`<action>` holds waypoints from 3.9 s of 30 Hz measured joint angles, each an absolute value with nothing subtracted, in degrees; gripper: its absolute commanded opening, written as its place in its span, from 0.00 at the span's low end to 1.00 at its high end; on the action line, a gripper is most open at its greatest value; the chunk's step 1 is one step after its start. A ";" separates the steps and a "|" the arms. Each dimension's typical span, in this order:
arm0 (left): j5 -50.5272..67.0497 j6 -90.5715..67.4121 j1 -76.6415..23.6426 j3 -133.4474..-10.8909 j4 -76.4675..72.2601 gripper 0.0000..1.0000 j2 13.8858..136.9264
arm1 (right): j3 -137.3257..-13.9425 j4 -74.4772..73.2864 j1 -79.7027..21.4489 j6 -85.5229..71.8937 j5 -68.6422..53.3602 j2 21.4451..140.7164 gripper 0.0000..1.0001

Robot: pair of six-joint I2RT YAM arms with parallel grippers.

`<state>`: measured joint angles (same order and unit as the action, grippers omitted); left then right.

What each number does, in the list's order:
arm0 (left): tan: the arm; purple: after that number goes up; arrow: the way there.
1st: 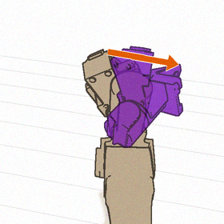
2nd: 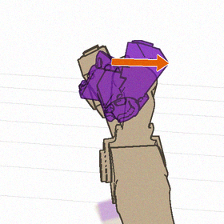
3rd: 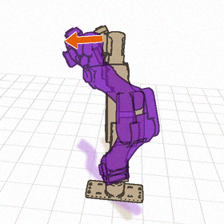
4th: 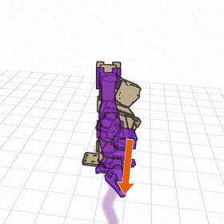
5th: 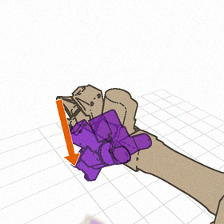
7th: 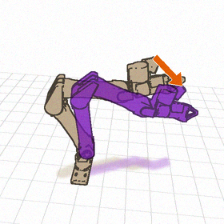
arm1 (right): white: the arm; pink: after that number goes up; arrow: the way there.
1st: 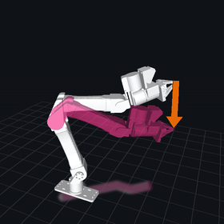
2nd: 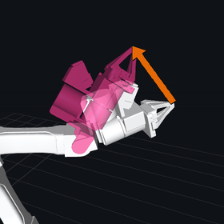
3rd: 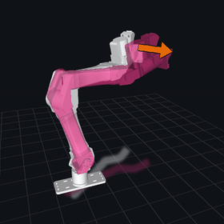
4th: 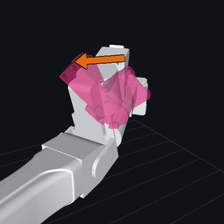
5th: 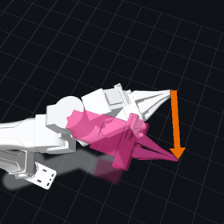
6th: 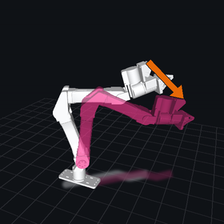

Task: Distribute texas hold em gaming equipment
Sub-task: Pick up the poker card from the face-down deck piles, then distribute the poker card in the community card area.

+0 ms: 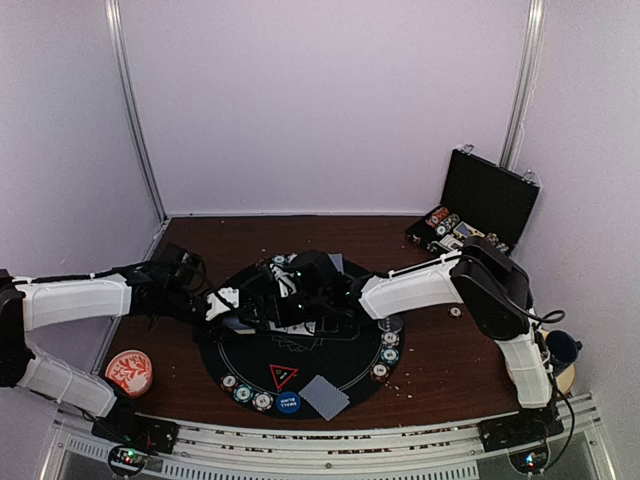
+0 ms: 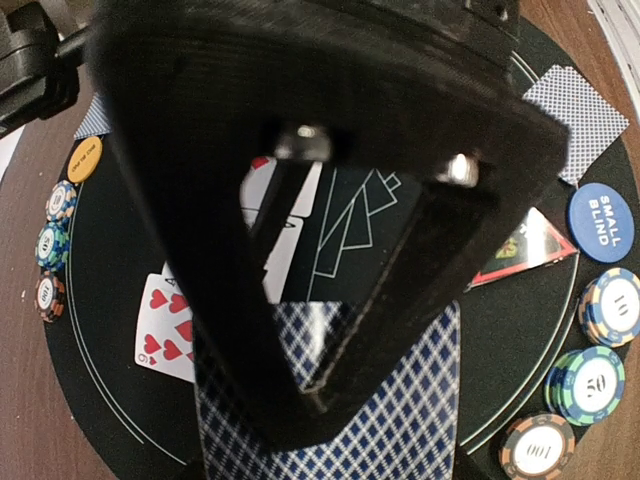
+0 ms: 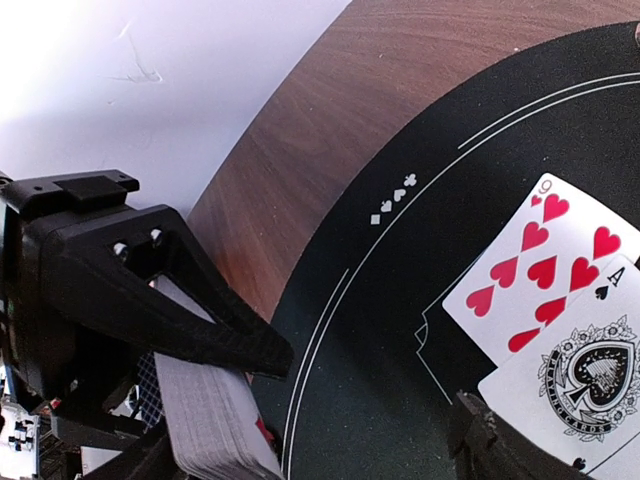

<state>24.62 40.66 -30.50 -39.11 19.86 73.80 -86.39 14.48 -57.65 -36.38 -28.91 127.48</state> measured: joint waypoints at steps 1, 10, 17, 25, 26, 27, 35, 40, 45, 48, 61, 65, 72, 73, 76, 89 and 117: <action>24.62 40.66 -30.50 -39.11 19.88 0.10 73.80 | -86.52 14.04 -57.65 -36.47 -28.51 127.57 0.77; 23.79 40.66 -30.48 -39.11 20.38 0.10 73.76 | -87.07 12.43 -58.72 -33.89 -25.26 126.87 0.55; 23.18 40.64 -30.46 -39.11 20.01 0.10 73.76 | -86.94 10.92 -58.92 -30.55 -23.88 125.47 0.40; 23.14 40.64 -30.48 -39.11 20.14 0.10 73.78 | -83.24 11.46 -58.89 -28.38 -23.79 122.30 0.13; 23.16 40.64 -30.48 -39.11 20.18 0.10 73.82 | -82.54 11.81 -58.87 -28.42 -24.12 121.78 0.09; 23.24 40.64 -30.48 -39.11 20.23 0.09 73.84 | -81.78 12.19 -58.83 -28.47 -24.23 121.23 0.06; 23.53 40.64 -30.55 -38.98 20.21 0.10 73.84 | -74.81 16.23 -57.91 -29.10 -25.76 116.51 0.00; 23.38 40.51 -30.55 -38.68 20.12 0.09 73.84 | -69.23 19.42 -56.49 -30.98 -26.09 113.47 0.00; 23.00 39.70 -30.55 -38.63 19.57 0.09 73.89 | -60.34 24.14 -55.66 -34.15 -23.66 107.72 0.00; 22.87 39.18 -30.52 -38.63 19.27 0.09 74.17 | -53.56 27.64 -55.18 -37.08 -19.49 103.24 0.00; 21.78 37.71 -30.04 -38.61 18.41 0.10 75.02 | -41.58 38.15 -56.99 -55.37 10.79 100.75 0.00; 21.65 37.52 -29.98 -38.48 18.00 0.09 75.00 | -41.76 38.52 -58.17 -60.36 18.79 103.85 0.00; 21.54 37.28 -29.78 -38.35 17.89 0.09 75.00 | -45.15 33.58 -62.83 -66.76 31.35 109.73 0.00; 21.54 37.17 -29.65 -38.35 17.85 0.09 75.00 | -45.58 32.84 -63.42 -67.55 32.51 110.08 0.00; 21.43 37.08 -29.52 -38.35 17.72 0.09 75.00 | -46.92 31.77 -64.49 -69.04 34.72 111.24 0.08; 21.19 36.91 -29.28 -38.33 17.58 0.09 75.00 | -49.52 26.30 -66.30 -70.74 37.36 112.86 0.24; 20.69 36.88 -29.19 -38.33 17.58 0.09 75.00 | -50.28 27.46 -68.45 -71.81 31.92 114.78 0.20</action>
